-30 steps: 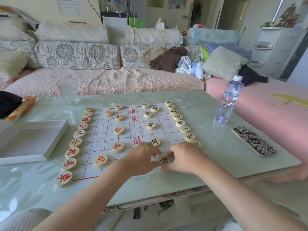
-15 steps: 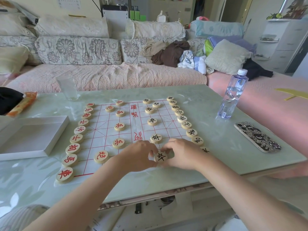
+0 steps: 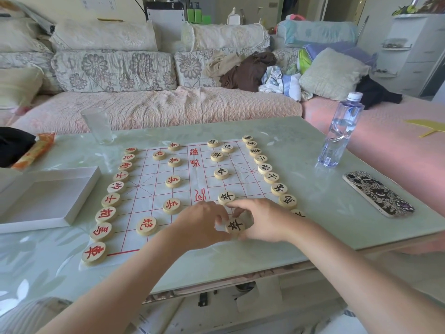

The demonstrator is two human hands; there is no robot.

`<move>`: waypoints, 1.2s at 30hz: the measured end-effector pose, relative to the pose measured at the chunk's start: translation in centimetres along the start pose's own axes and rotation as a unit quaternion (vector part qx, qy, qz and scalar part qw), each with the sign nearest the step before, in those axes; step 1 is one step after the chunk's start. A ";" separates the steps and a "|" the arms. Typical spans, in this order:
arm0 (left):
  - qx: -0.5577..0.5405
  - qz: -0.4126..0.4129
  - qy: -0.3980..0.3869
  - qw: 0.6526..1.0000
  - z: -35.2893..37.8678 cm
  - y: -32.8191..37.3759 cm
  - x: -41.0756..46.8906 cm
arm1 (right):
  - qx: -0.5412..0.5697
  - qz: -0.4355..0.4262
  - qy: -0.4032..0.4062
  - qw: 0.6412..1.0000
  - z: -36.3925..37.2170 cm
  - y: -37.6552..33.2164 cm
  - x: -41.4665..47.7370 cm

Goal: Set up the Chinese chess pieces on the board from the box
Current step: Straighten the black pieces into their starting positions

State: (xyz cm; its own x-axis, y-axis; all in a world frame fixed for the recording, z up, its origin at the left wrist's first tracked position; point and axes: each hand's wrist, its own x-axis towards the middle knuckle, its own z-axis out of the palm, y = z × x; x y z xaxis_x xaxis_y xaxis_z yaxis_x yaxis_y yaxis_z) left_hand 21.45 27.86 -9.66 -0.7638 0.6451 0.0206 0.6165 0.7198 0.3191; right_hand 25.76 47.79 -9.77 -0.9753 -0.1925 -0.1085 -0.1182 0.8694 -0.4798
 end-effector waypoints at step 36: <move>0.013 0.019 0.051 0.998 1.0 -2.0 3.3 | -0.036 0.068 0.020 0.997 -2.8 3.1 1.7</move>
State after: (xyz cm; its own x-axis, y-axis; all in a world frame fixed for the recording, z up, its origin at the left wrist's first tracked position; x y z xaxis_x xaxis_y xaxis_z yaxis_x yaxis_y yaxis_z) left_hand 17.92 28.84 -11.16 -0.7546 0.6433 0.1295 0.6490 0.7024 0.2924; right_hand 23.22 51.40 -8.99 -0.9896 -0.0541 -0.1330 0.0034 0.9170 -0.3989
